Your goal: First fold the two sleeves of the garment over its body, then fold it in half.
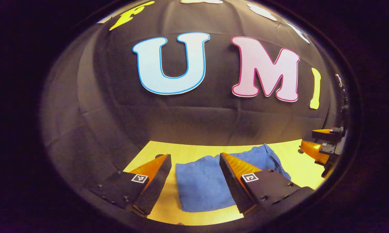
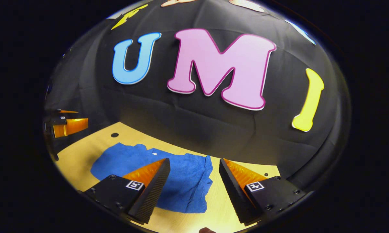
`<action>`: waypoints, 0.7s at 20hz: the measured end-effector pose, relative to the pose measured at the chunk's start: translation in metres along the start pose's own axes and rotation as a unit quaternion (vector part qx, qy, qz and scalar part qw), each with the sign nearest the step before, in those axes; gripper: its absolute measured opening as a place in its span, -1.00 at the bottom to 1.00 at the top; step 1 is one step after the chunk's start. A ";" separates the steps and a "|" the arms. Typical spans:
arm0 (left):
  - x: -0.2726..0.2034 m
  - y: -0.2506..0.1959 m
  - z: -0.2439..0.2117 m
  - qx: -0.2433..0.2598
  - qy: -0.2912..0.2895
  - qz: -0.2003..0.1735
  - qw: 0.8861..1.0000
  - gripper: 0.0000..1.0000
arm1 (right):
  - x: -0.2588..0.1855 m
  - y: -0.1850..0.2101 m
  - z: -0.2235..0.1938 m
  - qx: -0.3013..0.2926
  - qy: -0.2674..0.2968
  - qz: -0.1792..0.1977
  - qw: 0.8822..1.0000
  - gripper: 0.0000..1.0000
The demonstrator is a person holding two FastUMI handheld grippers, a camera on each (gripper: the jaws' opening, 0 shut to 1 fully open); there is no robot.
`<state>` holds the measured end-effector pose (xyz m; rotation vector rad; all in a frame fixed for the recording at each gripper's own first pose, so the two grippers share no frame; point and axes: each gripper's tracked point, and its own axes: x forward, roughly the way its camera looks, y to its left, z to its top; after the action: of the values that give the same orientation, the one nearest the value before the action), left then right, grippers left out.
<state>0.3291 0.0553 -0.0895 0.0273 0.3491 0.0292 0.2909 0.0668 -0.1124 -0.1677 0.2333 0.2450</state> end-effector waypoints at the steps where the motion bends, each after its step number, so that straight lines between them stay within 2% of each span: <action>1: -0.012 -0.004 -0.001 0.000 -0.006 -0.010 1.000 0.75 | -0.017 -0.002 0.007 -0.001 -0.012 -0.006 1.000 0.95; 8: -0.136 -0.011 -0.025 0.001 -0.046 -0.037 0.998 0.74 | -0.152 0.007 0.045 0.038 -0.082 -0.030 0.995 0.93; 14: -0.225 -0.020 -0.037 0.003 -0.090 -0.069 0.994 0.72 | -0.252 0.025 0.044 0.081 -0.111 -0.044 0.989 0.92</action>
<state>0.1060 0.0282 -0.0478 0.0117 0.1691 -0.1103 0.0556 0.0439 -0.0105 0.0106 0.0229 0.1537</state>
